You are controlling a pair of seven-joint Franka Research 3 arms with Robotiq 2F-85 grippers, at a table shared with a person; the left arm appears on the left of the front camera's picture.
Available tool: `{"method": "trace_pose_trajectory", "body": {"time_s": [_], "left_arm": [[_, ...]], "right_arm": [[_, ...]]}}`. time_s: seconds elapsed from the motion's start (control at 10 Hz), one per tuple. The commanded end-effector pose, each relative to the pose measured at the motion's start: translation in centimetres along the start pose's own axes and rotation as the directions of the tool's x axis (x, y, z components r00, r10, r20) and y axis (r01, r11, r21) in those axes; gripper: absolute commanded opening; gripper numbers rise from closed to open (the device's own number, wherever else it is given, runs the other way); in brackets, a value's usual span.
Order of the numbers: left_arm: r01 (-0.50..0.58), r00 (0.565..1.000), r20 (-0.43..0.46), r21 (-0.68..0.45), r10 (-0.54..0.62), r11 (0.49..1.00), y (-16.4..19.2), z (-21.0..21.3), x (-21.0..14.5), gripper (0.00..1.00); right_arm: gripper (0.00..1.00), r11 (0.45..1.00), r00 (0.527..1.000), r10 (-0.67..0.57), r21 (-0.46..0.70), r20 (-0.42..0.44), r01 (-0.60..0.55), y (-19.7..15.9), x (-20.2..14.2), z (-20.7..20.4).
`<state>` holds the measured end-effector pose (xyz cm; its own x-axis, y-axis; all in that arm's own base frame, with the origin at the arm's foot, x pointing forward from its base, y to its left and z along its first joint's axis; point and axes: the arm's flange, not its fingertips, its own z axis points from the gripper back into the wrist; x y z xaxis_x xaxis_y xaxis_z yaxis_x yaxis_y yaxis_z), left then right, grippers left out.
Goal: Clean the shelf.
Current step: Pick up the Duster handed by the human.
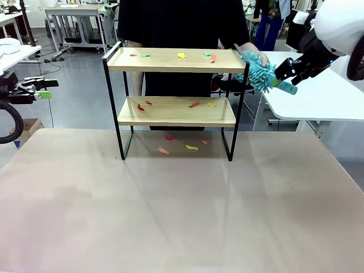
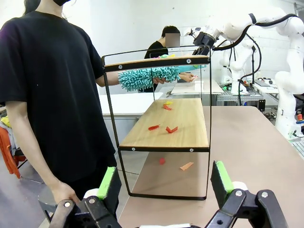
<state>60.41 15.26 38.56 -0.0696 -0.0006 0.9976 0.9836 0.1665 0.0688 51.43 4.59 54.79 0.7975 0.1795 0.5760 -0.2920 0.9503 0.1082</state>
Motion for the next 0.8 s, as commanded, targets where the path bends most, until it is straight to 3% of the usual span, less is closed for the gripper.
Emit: {"method": "trace_pose_trajectory", "body": {"time_s": [0.0,0.1,0.7], "left_arm": [[0.017,1.000,-0.004,0.000,-0.017,1.000,-0.01,0.02,0.18,1.00],[0.017,1.000,-0.004,0.000,-0.017,1.000,-0.01,0.02,0.18,1.00],[0.017,1.000,-0.004,0.000,-0.017,1.000,-0.01,0.02,0.18,1.00]], "right_arm": [[0.35,0.999,0.999,-0.031,-0.034,-0.035,0.030,0.13,0.51,0.18],[0.00,0.999,0.999,-0.034,-0.038,-0.041,0.033,0.07,0.43,0.19],[0.00,0.996,0.997,-0.060,-0.066,-0.042,0.057,0.30,0.29,0.11]]}}
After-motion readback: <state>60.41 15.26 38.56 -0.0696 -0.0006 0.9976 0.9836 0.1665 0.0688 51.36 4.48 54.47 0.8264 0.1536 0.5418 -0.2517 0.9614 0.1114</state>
